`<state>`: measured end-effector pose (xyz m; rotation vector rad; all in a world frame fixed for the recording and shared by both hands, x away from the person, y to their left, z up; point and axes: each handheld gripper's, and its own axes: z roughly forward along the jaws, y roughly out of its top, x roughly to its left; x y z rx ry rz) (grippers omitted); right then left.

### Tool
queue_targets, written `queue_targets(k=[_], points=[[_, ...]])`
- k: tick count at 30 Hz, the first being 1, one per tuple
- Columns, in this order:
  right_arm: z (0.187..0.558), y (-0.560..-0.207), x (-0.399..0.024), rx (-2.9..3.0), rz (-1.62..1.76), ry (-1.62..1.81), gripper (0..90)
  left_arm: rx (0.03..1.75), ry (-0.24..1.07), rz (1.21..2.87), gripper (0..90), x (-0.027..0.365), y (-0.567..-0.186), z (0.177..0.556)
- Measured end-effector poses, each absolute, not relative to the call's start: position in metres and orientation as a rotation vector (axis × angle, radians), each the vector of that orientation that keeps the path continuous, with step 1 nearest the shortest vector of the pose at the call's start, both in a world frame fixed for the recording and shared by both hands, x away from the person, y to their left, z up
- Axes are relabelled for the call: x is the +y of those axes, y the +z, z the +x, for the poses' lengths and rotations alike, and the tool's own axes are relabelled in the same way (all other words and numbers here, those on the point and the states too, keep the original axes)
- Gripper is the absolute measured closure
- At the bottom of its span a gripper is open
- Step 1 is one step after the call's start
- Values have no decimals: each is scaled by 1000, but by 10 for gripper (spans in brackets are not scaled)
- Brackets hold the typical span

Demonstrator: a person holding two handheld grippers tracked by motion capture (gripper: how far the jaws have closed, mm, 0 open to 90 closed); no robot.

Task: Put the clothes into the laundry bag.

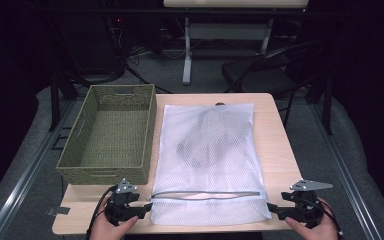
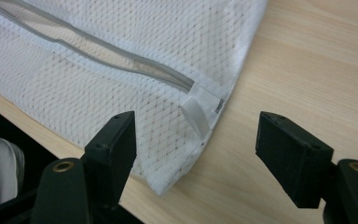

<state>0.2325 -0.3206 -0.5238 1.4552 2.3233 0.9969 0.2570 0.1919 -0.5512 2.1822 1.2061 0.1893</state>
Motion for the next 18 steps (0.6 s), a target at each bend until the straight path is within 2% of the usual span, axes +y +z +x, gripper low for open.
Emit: queue_targets(k=[9,18], points=[[236,-530,-327,2257,1486,859,311,1231,193,2161,378,196,-553,256],[238,-542,-324,2235,1466,898,313,1252,205,2121,380,203,-551,257]])
